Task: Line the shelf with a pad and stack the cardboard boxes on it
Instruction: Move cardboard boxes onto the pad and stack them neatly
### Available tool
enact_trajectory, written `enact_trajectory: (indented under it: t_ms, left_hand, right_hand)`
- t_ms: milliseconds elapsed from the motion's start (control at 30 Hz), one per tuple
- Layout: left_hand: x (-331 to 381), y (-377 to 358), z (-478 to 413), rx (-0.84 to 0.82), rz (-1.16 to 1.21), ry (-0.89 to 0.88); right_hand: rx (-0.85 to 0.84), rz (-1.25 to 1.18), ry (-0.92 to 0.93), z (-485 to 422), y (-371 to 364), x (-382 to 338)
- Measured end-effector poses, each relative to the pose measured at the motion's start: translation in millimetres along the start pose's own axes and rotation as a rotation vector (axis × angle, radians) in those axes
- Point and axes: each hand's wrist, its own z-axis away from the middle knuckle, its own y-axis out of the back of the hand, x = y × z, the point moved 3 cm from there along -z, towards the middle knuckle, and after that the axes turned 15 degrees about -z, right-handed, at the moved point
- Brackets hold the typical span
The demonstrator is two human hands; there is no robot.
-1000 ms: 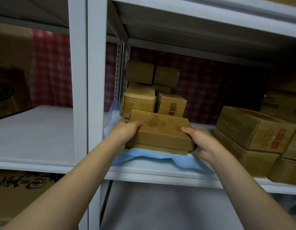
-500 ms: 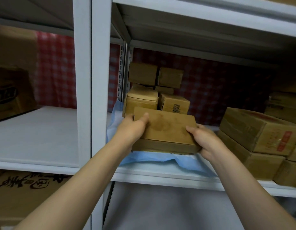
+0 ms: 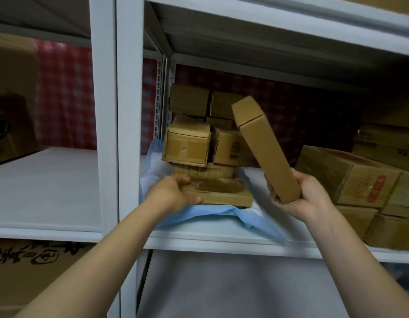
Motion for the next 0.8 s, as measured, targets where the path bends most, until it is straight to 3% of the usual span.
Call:
enact_trajectory:
  t_ms: [267, 433, 567, 700, 800]
  left_hand:
    - [-3, -1, 3, 0.192, -0.32, -0.027]
    - [1, -2, 10, 0.195, -0.393, -0.009]
    - [-6, -1, 2, 0.087, -0.163, 0.023]
    - [-5, 10, 2, 0.3, 0.247, 0.024]
    - [-4, 12, 0, 0.35, 0.467, 0.037]
  right_hand:
    - [0.035, 0.017, 0.003, -3, 10, 1]
    - [0.012, 0.155, -0.002, 3, 4, -3]
    - [0.025, 0.315, -0.027, -1, -11, -4]
    - [0.058, 0.49, -0.062, -10, -28, 2]
    - [0.09, 0.537, -0.078, -15, -37, 7]
